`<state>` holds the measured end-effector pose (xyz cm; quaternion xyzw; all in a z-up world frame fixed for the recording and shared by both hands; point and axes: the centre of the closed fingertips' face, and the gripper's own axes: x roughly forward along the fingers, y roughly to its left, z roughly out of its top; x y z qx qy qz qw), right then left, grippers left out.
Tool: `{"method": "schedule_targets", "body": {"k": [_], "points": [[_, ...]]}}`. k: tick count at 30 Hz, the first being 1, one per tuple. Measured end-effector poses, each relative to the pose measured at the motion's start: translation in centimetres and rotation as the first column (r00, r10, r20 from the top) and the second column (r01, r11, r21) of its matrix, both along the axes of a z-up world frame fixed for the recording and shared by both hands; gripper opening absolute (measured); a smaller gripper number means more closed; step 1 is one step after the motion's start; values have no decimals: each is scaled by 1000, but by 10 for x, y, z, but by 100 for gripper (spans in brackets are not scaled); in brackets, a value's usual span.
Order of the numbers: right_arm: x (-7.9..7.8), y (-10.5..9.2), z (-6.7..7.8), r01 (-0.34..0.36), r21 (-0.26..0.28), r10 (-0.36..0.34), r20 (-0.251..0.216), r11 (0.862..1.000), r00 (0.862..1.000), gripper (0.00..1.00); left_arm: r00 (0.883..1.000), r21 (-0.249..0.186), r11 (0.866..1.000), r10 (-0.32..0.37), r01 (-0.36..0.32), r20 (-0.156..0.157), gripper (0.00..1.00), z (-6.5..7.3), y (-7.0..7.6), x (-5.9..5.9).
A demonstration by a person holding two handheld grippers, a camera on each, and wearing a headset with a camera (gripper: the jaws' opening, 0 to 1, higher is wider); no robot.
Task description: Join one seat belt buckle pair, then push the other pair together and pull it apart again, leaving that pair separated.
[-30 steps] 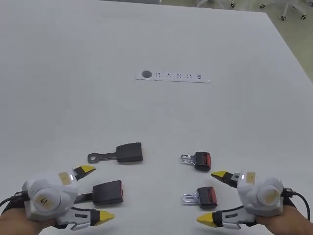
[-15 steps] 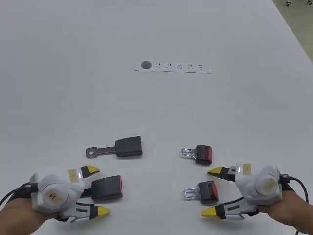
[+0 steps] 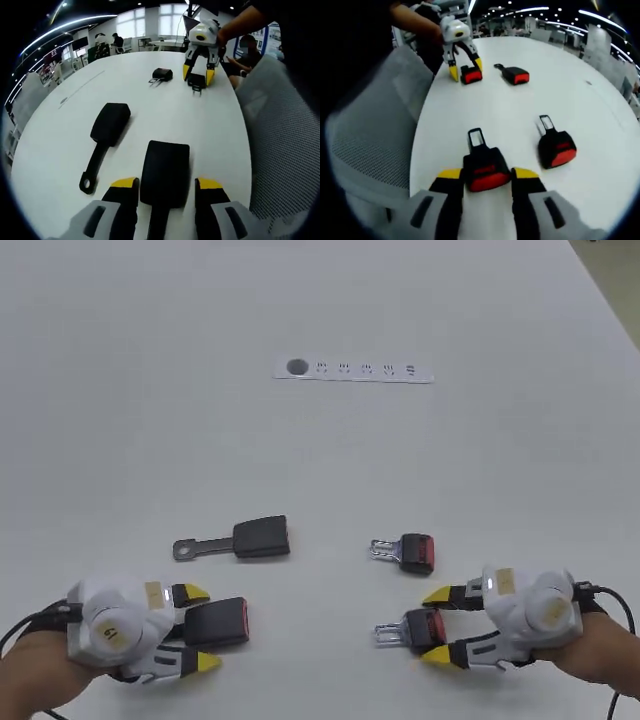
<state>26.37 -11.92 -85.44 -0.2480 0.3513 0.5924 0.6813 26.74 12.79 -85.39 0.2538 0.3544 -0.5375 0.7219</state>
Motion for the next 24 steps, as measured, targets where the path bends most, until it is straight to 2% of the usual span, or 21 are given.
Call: {"method": "schedule_targets", "body": {"k": [6,7,12,24], "points": [[1,-1,1,19,25,-19,8,1000,1000,37,998,19,998,-64,64,3,37,1,-1,1],[2,-1,1,35,39,-35,8,999,999,37,995,24,995,-97,97,12,37,1,-2,1],[4,-1,1,82,82,-82,3,993,997,36,994,38,993,-109,109,8,36,0,-2,2],[6,2,1,77,88,-79,12,993,997,36,992,42,991,-126,126,7,36,-1,-2,2]]}}
